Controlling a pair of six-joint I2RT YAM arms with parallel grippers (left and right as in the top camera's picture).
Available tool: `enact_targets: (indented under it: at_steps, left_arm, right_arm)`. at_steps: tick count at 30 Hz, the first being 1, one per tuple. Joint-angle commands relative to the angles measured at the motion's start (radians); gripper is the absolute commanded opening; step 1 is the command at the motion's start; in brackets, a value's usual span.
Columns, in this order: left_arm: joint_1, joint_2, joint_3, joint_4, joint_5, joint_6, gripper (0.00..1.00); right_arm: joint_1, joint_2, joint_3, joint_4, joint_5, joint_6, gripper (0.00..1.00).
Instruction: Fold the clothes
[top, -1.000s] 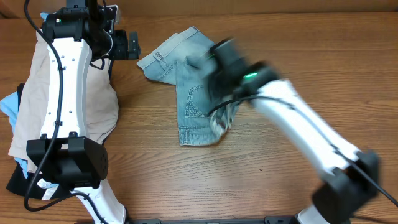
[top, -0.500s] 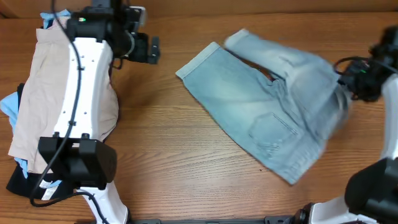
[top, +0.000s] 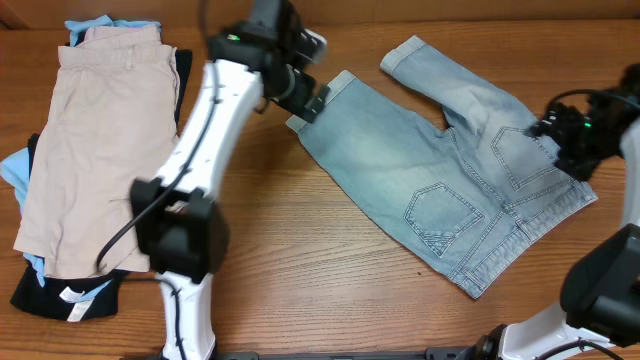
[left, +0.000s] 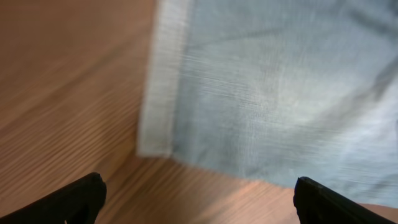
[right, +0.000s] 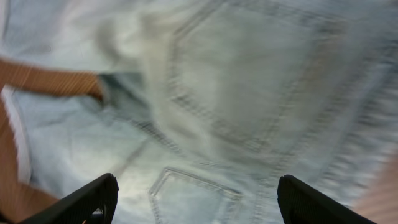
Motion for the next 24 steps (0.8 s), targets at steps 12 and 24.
enact_targets:
  at_steps: [12, 24]
  left_arm:
    - [-0.071, 0.257, 0.013, 0.063, -0.037, 0.198, 1.00]
    - [-0.067, 0.365, 0.012, -0.080, -0.294, -0.064, 1.00]
  right_arm:
    - [0.187, -0.035, 0.004, 0.095, -0.039, -0.017, 0.86]
    - [0.188, -0.035, 0.003, 0.106, -0.039, -0.017, 0.87]
